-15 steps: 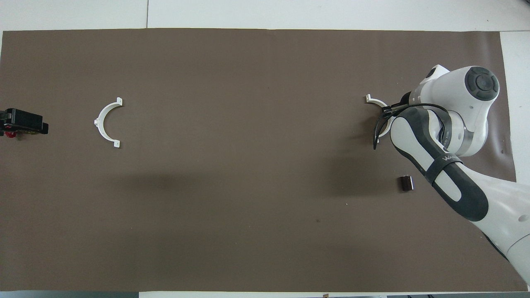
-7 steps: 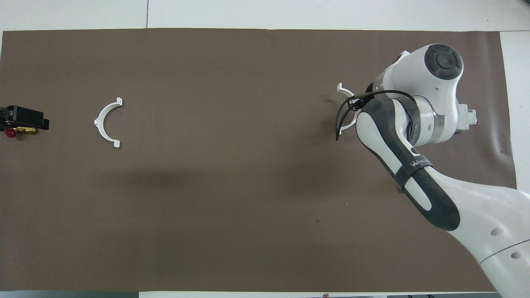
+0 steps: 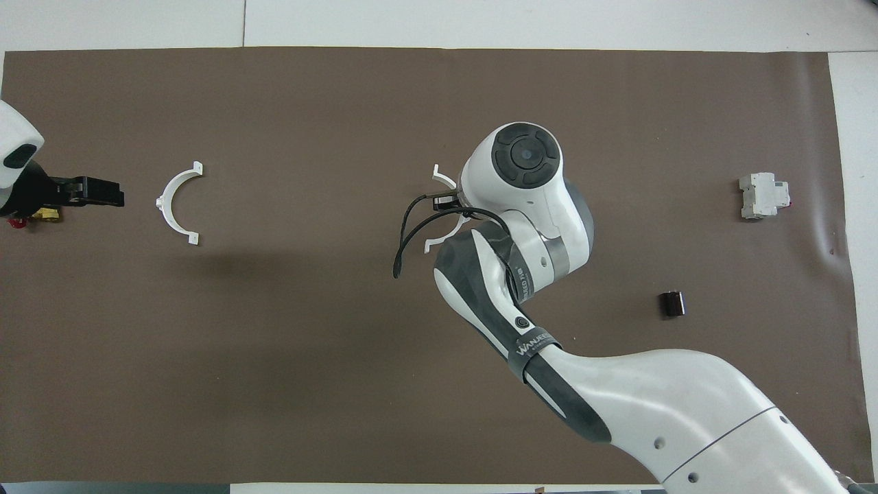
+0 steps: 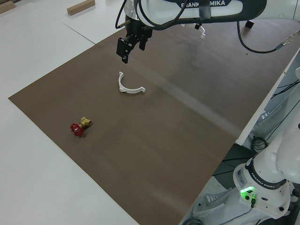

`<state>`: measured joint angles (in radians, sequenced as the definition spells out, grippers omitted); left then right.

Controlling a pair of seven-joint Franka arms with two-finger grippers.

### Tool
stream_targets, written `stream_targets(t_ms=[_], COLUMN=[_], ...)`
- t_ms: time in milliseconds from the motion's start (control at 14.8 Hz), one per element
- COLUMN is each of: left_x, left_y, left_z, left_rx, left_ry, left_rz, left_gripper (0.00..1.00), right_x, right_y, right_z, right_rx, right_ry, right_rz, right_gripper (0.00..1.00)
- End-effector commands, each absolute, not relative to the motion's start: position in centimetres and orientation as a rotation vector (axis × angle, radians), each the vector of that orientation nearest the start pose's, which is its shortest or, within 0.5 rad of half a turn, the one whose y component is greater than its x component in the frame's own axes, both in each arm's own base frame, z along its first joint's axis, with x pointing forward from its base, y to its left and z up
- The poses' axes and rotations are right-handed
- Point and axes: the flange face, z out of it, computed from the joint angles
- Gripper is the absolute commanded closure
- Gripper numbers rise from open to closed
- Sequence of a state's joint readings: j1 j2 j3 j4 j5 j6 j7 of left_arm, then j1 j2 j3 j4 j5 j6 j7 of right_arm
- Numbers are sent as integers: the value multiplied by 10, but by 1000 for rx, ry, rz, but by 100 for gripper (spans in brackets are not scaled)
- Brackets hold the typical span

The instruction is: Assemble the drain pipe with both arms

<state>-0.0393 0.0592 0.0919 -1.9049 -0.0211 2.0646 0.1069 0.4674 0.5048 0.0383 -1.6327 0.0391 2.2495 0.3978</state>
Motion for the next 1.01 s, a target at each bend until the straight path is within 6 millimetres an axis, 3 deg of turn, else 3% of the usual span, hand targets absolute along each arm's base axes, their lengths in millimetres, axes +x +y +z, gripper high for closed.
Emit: stream_targets(t_ms=[0, 473, 676, 811, 878, 946], left_x=[603, 621, 618, 613, 613, 615], left_y=[28, 24, 22, 22, 22, 22], left_z=[424, 328, 309, 300, 300, 301], left_rx=[-3130, -3108, -3111, -3112, -3110, -3107], left_ry=[95, 110, 115, 117, 117, 117], left_rz=[-181, -232, -189, -175, -191, -210], left_gripper=[0, 0, 2, 11, 19, 35], right_x=[617, 609, 604, 604, 603, 603], right_y=[309, 307, 307, 306, 305, 305], right_z=[318, 302, 297, 296, 295, 295], right_rx=[-3108, -3104, -3097, -3091, -3091, -3091], right_ry=[-251, -285, -396, -437, -438, -438], right_rz=[-176, -159, -153, -155, -153, -157], right_gripper=[100, 100, 100, 99, 98, 95])
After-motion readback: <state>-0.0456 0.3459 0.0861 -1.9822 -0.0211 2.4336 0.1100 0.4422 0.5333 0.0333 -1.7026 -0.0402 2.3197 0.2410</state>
